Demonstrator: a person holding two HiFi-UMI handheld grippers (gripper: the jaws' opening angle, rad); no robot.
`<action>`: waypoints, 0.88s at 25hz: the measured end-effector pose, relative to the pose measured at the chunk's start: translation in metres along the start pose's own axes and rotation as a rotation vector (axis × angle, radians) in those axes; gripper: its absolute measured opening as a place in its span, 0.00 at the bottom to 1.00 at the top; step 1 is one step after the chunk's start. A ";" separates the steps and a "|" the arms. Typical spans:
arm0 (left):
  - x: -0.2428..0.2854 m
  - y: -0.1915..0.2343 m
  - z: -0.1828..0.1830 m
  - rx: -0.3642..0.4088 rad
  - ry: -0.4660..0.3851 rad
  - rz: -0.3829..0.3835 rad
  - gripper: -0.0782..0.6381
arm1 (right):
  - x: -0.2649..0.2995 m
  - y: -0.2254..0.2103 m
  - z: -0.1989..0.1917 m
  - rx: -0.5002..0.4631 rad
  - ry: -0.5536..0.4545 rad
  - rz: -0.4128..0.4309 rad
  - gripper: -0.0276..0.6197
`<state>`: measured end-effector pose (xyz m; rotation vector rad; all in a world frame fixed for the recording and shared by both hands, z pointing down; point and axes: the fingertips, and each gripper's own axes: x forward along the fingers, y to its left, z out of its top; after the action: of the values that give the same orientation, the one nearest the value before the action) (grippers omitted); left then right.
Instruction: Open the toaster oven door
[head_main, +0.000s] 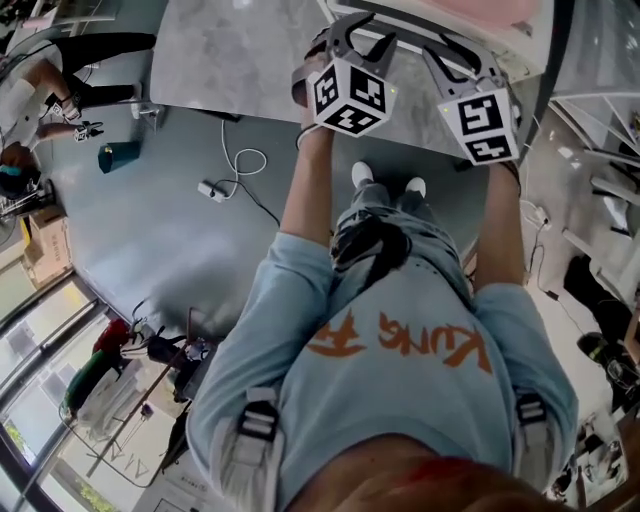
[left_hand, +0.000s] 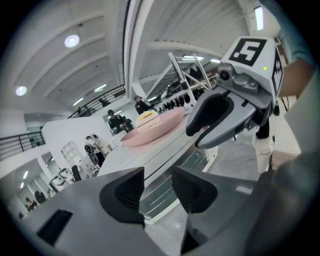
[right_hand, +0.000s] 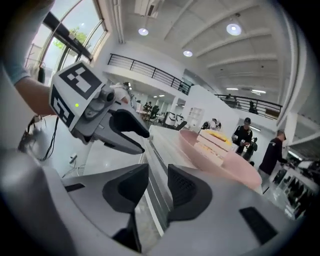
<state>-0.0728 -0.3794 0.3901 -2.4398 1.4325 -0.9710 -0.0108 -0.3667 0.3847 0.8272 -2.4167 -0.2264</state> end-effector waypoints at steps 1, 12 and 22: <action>0.002 0.002 -0.001 0.058 0.019 -0.010 0.33 | 0.003 0.000 0.000 -0.044 0.025 0.003 0.23; 0.023 -0.001 -0.023 0.424 0.170 -0.165 0.34 | 0.023 0.000 -0.015 -0.306 0.243 0.066 0.21; 0.034 -0.003 -0.023 0.536 0.186 -0.144 0.31 | 0.028 -0.002 -0.030 -0.407 0.341 0.102 0.19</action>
<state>-0.0731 -0.4010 0.4248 -2.1110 0.8872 -1.4277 -0.0112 -0.3847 0.4217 0.5079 -1.9927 -0.4769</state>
